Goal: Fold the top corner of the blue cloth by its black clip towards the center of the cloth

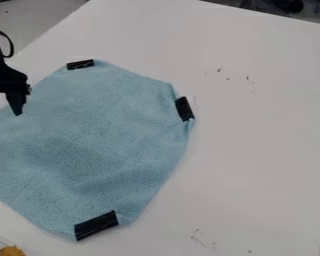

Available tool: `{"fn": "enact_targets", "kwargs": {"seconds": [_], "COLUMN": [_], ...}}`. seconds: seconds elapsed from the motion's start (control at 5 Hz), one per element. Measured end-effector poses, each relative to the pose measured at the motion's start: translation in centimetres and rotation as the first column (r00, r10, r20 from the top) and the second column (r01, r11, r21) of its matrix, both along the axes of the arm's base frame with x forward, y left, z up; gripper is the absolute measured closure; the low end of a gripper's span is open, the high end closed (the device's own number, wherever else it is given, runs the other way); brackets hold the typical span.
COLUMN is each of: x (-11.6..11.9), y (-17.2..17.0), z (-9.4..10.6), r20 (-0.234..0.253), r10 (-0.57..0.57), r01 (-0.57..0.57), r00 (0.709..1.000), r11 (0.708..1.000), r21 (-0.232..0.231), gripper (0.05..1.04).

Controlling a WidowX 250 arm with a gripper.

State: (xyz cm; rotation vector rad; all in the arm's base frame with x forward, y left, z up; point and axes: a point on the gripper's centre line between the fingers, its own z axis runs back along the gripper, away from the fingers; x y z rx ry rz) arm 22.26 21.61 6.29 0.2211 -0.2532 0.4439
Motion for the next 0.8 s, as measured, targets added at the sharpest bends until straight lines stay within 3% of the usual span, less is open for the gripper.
{"fn": "enact_targets", "kwargs": {"seconds": [0.2,0.4,0.8], "x": [-0.1,3.6,12.4], "y": [-0.2,-0.1,0.5], "z": [-0.9,-1.4,-1.1], "r20": [-0.023,-0.028,0.029], "r10": [-0.002,-0.097,-0.256], "r01": [0.002,0.096,0.256], "r00": [1.0,0.995,0.966], "r11": [1.0,0.995,0.967], "r21": [-0.022,-0.026,-0.001], "gripper": [0.083,0.083,0.083]}}
